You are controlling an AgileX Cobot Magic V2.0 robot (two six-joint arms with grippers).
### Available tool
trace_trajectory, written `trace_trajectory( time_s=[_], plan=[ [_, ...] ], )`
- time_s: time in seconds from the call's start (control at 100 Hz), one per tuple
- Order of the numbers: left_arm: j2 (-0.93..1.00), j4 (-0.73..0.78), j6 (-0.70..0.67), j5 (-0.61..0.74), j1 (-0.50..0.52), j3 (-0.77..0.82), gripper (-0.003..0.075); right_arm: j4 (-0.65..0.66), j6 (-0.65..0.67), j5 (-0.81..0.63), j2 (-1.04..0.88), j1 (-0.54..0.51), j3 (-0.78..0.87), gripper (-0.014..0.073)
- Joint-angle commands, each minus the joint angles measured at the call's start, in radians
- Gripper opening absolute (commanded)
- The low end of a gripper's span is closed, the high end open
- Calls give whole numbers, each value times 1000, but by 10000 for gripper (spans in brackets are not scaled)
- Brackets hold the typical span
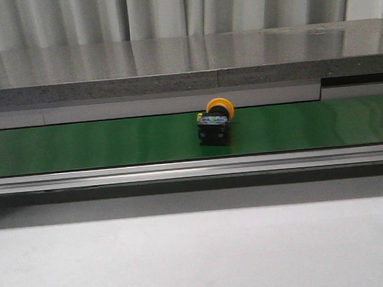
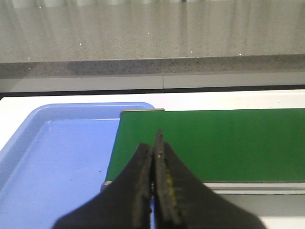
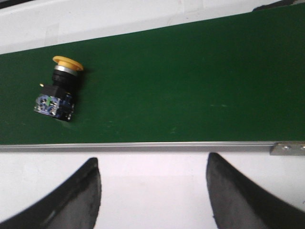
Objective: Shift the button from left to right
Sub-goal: 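Lower the right gripper onto the button and close on its body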
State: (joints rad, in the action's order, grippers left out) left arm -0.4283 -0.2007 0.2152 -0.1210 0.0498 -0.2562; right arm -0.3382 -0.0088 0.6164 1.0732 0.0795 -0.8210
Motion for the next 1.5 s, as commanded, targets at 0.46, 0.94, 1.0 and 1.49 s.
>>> trace_trajectory(
  time_s=[0.46,0.94,1.0,1.49],
  plan=[
    [-12,-5,-2,71,-7,-28,-20,16,-86,-107,249,124,-202,493],
    [-12,-5,-2,71,-7,-28,-20,102,-86,-145,470,162,-315,495],
    [-12,-5,-2,71,-7,-28,-20,111,-86,-145,490,162,-324,495],
    [-12,-5,-2,71,-7,-28,-20,126,-86,-203,593,162,-325,495]
  ],
)
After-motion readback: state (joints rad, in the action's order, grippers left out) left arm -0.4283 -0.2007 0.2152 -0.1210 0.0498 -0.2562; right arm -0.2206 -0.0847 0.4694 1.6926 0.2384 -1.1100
